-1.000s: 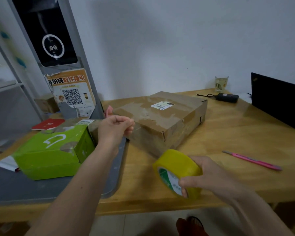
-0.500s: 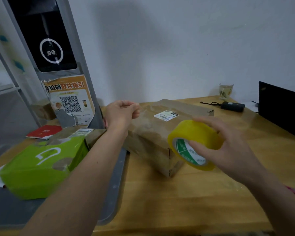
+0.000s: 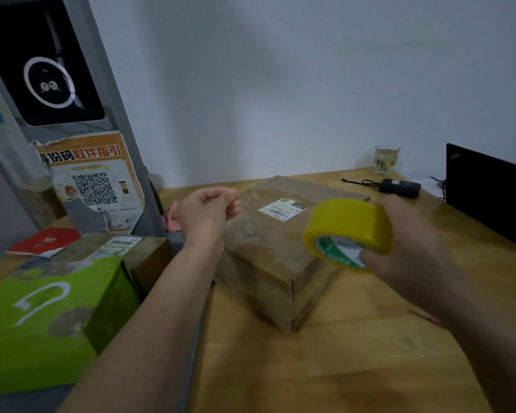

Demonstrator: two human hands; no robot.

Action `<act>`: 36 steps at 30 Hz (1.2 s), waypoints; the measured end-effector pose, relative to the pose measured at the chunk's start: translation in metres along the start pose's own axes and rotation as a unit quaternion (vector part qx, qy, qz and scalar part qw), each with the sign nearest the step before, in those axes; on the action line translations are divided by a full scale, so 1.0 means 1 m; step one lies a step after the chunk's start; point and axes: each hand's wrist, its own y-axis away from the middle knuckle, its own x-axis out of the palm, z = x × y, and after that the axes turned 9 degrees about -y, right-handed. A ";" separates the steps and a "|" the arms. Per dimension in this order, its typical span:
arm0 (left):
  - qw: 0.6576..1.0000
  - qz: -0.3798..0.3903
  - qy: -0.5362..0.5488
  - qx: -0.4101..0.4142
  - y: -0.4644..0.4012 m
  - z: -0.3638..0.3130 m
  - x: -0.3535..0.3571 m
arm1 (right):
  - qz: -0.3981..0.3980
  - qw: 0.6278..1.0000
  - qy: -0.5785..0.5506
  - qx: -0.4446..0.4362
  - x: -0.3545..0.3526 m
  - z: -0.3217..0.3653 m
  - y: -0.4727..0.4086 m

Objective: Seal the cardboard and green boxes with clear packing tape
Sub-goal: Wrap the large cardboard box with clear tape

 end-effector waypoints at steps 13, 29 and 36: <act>0.997 -0.045 0.064 -0.025 0.026 0.028 -0.026 | -0.058 0.995 -0.082 0.013 0.040 -0.009 0.003; 0.998 -0.033 0.038 0.025 0.019 0.028 -0.040 | -0.011 0.995 -0.059 0.080 0.028 -0.002 0.001; 1.000 0.011 -0.006 0.008 0.005 0.008 -0.041 | 0.042 0.967 -0.217 0.124 0.019 0.019 -0.002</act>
